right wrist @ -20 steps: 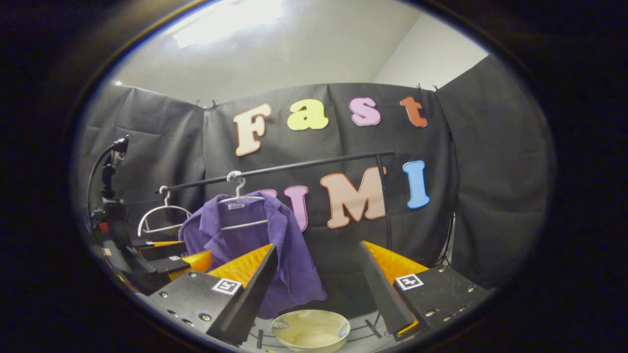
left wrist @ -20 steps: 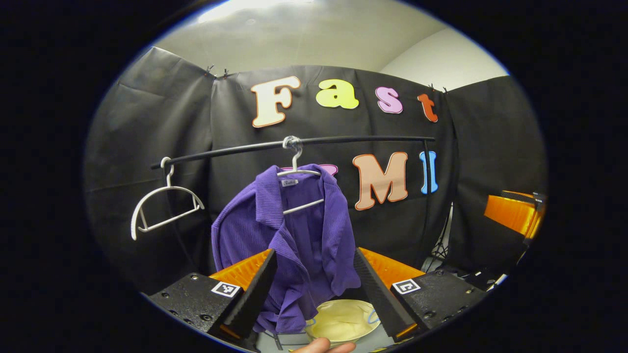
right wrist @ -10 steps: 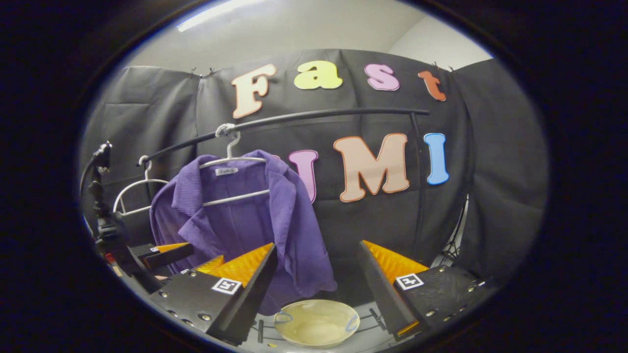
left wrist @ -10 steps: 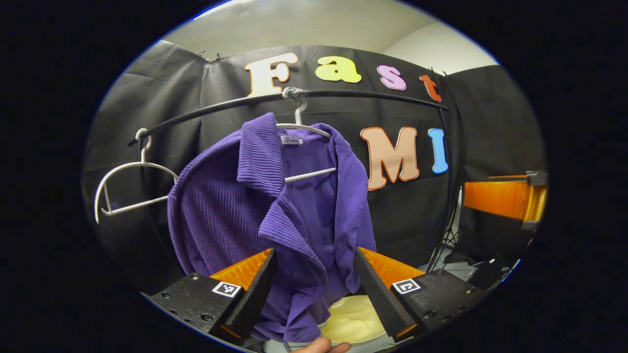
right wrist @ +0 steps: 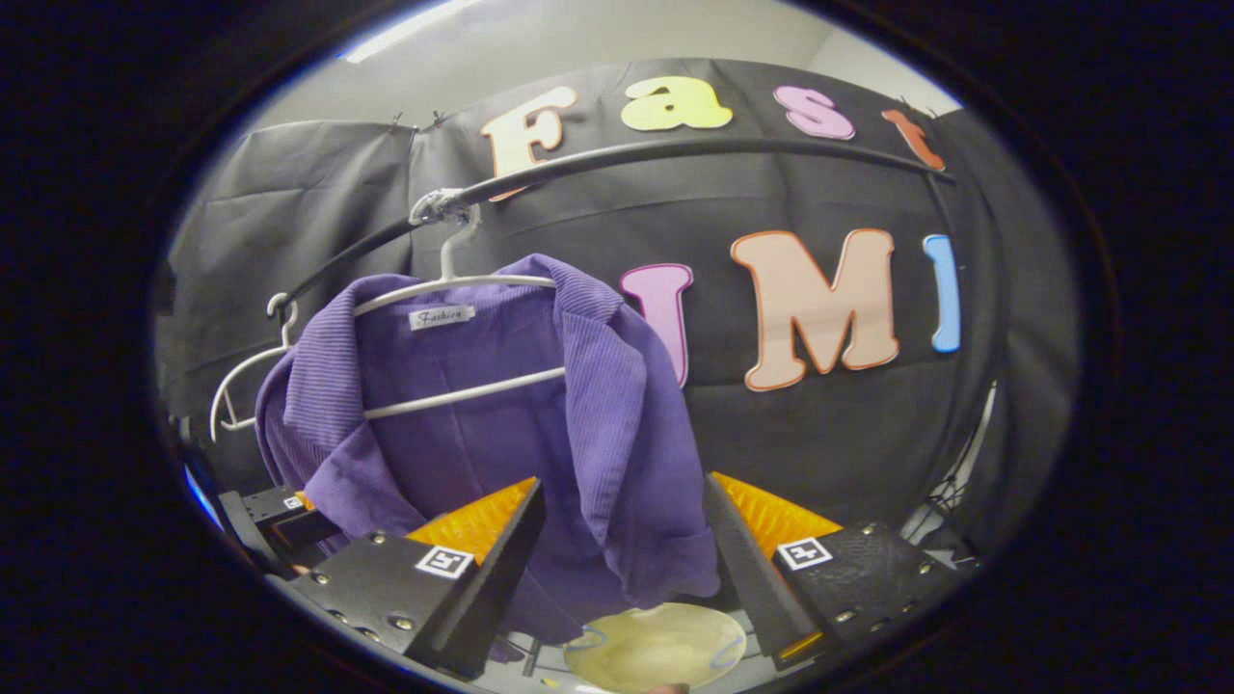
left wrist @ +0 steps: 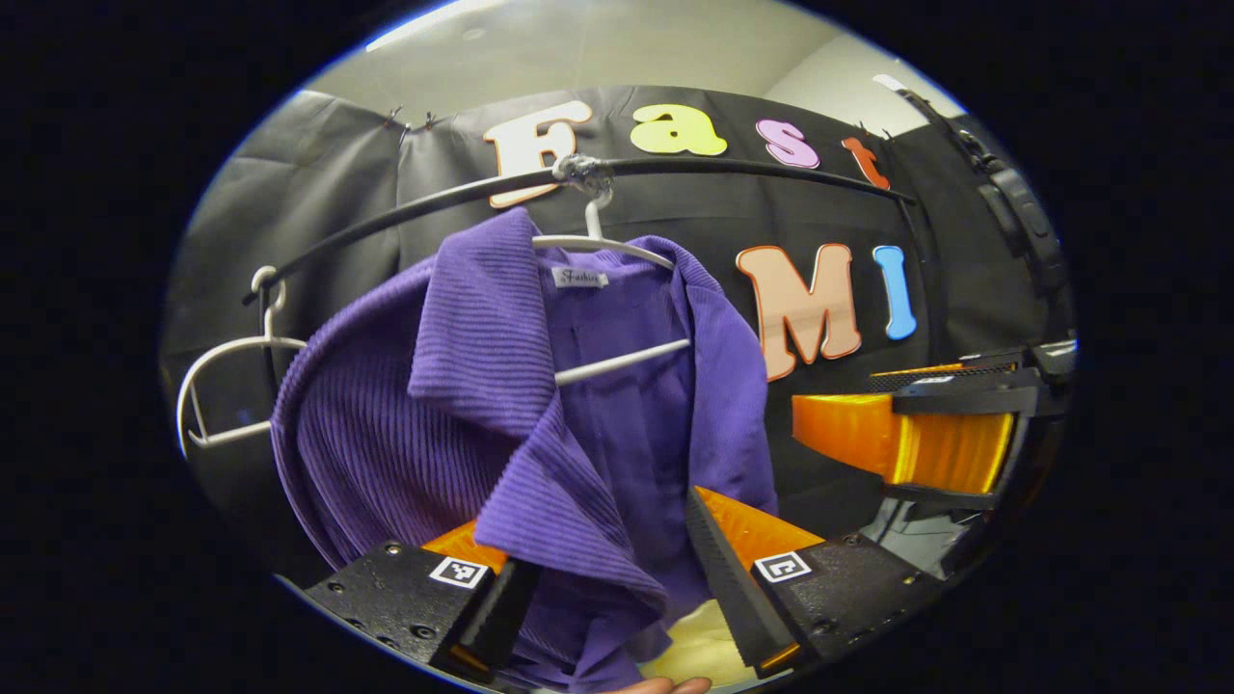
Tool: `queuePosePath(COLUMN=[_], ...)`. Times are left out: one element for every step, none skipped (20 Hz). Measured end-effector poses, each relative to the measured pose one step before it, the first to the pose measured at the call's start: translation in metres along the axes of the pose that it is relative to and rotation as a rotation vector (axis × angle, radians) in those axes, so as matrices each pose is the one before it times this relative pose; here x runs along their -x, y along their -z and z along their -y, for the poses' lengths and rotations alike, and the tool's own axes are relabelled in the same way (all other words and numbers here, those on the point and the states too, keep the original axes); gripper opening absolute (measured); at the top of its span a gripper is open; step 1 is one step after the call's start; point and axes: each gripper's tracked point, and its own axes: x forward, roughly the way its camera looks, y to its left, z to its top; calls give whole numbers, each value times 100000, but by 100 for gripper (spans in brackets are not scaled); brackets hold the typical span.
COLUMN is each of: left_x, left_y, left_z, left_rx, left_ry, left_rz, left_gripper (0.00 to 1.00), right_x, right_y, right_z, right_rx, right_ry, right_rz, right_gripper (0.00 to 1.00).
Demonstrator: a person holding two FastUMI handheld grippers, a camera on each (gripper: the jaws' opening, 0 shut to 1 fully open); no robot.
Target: Grasp the clothes on the hanger with both hands and then place them into the laundry hamper below.
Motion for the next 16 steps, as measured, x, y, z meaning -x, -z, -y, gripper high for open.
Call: queuePosePath(left_x=[-30,-113,-183,-112,-339,-134,-122,-304,-258,-81,-137,-183,-237,-223,-219,-279], left_y=[-18,56,-104,-110,38,133,-83,157,257,92,-196,-388,-301,51,243,634], left_z=[-478,-230,-151,-131,-176,2,73,319,664,171,-70,302,153,-244,-379,-332], left_rx=[82,842,718,536,353,887,1183,1420,2333,1932,473,-1404,-2306,-2006,-386,-87], left_ry=[-2107,-1422,-1081,-776,-927,-310,47,1418,2179,458,-205,193,-299,-1295,-2299,-1674], left_rz=[234,-401,222,-190,-549,-95,624,-514,-771,-639,302,1598,798,584,-1889,-2712], left_gripper=[86,83,80,80,77,70,65,59,55,48,46,39,37,28,19,7], right_x=[-1291,-1205,-1069,-1048,-849,-733,-892,-702,-687,-457,-195,-191,-171,-244,-361,-599], right_y=[-68,82,-115,-233,-240,-120,-289,-182,-159,-272,-302,-291,-249,-201,-191,-213], right_z=[-71,-431,-547,-449,-528,-503,-192,-14,-10,46,104,366,262,45,171,127], right_rx=[-592,-524,28,603,1177,1225,825,-243,-1353,-2043,-1307,273,1351,933,324,-435], right_ry=[-770,-2336,-2213,-1895,-2627,-1616,-1123,-323,-573,161,573,1755,854,-652,444,204], right_rz=[-1001,-1656,-653,-608,-156,-99,12,8,-152,167,660,1400,1001,778,77,355], right_gripper=[99,99,100,99,99,99,99,99,93,92,80,67,54,41,41,41])
